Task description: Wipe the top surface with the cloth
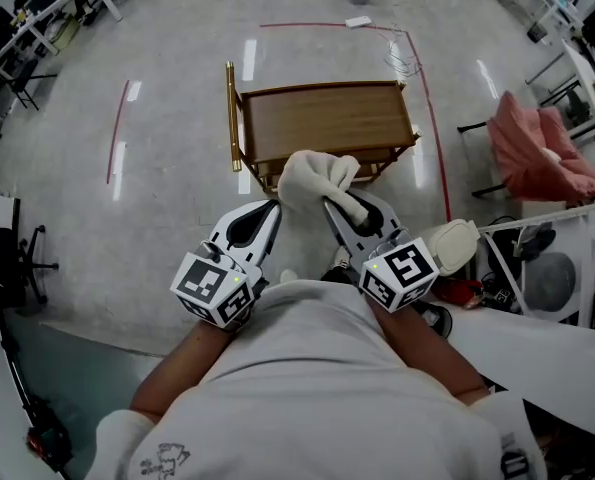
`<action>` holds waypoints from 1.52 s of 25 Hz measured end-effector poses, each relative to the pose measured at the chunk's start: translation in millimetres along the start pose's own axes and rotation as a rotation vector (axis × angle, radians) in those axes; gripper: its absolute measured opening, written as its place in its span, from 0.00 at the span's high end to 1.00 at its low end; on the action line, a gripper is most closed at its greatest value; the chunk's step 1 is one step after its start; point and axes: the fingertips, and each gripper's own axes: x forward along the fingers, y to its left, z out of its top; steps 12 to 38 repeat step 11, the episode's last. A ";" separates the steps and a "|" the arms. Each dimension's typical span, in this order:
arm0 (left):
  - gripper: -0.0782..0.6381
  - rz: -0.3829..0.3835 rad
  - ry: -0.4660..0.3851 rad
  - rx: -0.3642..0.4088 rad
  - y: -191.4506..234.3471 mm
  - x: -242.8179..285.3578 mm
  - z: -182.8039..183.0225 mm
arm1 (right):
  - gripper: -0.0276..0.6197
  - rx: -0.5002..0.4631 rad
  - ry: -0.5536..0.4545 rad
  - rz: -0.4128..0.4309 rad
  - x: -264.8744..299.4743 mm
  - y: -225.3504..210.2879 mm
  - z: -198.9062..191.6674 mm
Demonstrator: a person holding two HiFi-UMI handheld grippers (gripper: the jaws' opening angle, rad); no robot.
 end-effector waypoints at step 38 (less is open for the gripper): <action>0.88 -0.050 -0.003 -0.005 -3.9 -9.9 -4.3 | 0.82 -0.010 0.003 -0.017 -1.1 18.1 -3.6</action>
